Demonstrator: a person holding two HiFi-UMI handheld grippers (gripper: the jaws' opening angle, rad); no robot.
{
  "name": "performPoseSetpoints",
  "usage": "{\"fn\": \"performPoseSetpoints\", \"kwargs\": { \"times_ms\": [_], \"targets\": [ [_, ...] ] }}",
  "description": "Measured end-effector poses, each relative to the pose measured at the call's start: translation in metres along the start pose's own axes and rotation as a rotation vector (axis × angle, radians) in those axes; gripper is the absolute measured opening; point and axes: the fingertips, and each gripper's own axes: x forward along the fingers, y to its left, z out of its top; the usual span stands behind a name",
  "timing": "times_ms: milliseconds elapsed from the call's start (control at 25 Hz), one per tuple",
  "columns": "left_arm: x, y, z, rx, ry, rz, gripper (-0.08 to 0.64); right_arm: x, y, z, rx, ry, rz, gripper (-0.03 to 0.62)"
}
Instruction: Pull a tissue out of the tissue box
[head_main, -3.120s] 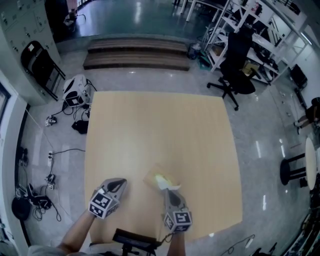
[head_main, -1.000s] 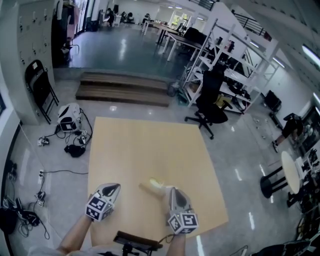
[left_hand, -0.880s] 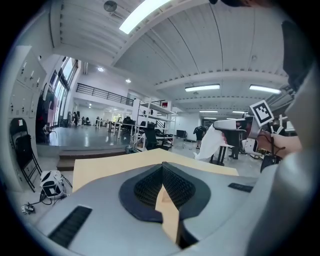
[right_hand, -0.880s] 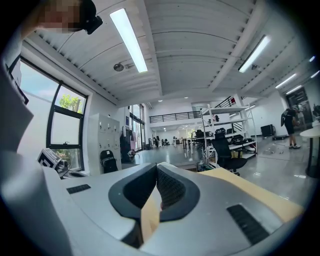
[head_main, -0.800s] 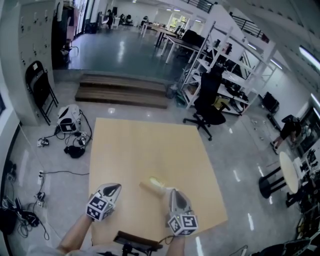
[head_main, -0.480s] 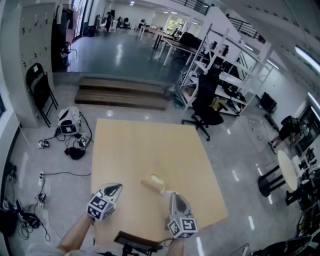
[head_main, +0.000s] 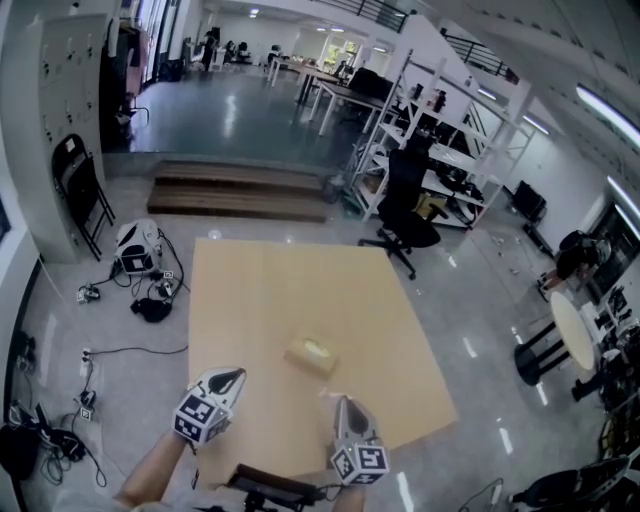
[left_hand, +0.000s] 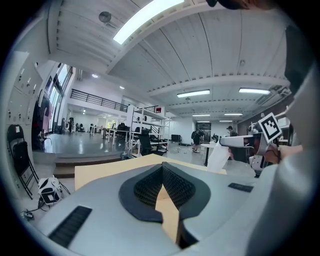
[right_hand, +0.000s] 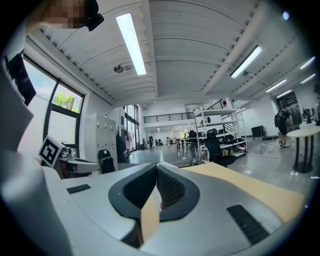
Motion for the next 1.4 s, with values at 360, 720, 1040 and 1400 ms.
{"fn": "performPoseSetpoints", "kwargs": {
  "times_ms": [360,720,1040,1400],
  "targets": [
    [-0.020,-0.012,0.003,0.006,-0.015,-0.013,0.006,-0.029,0.013,-0.008,0.005,-0.004,-0.014,0.009],
    [-0.025,-0.013,0.003,0.011,-0.022,-0.019,0.006,-0.036,0.015,-0.016,0.007,0.002,-0.028,0.009],
    [-0.021,-0.016,0.004,0.017,-0.020,-0.031,0.006,-0.033,0.013,-0.016,0.007,0.004,-0.029,0.009],
    [-0.020,-0.016,0.005,0.016,-0.019,-0.029,0.006,-0.034,0.008,-0.017,0.007,0.008,-0.033,0.009]
  ]
}}
